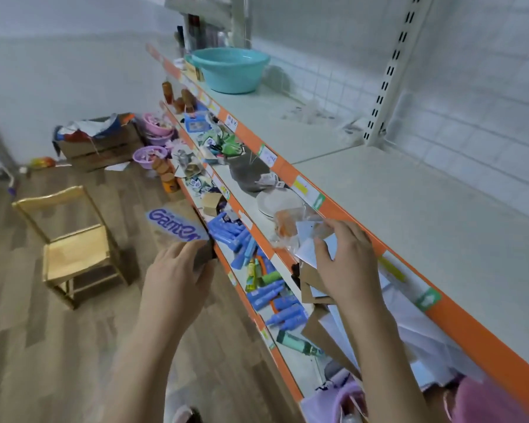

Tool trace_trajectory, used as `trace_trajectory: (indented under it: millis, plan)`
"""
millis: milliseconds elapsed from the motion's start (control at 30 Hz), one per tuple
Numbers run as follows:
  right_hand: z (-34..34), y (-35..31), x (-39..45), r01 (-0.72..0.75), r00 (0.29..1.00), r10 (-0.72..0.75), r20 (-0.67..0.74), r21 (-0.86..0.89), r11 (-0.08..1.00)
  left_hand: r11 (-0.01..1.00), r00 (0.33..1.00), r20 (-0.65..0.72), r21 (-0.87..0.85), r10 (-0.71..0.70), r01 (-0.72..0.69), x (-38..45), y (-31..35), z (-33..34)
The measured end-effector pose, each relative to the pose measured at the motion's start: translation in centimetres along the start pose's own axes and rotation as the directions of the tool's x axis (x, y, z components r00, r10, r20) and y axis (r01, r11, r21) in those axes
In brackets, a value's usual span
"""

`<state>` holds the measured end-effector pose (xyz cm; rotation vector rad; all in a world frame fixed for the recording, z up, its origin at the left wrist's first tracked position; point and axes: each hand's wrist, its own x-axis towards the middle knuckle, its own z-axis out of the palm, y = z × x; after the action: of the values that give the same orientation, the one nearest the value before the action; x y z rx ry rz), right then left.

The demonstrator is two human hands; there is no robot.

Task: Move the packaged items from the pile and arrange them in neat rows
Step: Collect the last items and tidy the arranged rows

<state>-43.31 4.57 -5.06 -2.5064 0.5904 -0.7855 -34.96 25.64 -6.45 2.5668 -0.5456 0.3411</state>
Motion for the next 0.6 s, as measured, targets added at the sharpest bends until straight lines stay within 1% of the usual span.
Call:
trace_trajectory:
  millis: [100, 267, 433, 600]
  plan:
    - [2.9, -0.4, 3.7, -0.067, 0.997, 0.066, -0.041, -0.03, 0.997, 0.997, 0.998, 0.025, -0.051, 0.051, -0.05, 6.3, -1.1, 1.8]
    - [8.3, -3.1, 11.0, -0.181, 0.977, 0.172, -0.122, -0.062, 0.982, 0.977, 0.977, 0.084, -0.106, 0.197, -0.188, 17.3, -5.1, 3.9]
    - [12.0, -5.9, 17.1, -0.258, 0.955, 0.243, -0.171, -0.076, 0.963, 0.947, 0.953, 0.076, -0.158, 0.292, -0.278, 27.9, -8.2, 5.4]
    - [14.6, -5.2, 20.8, -0.378, 0.913, 0.345, -0.217, -0.136, 0.916, 0.877, 0.885, 0.133, -0.262, 0.446, -0.403, 34.0, -7.6, 9.0]
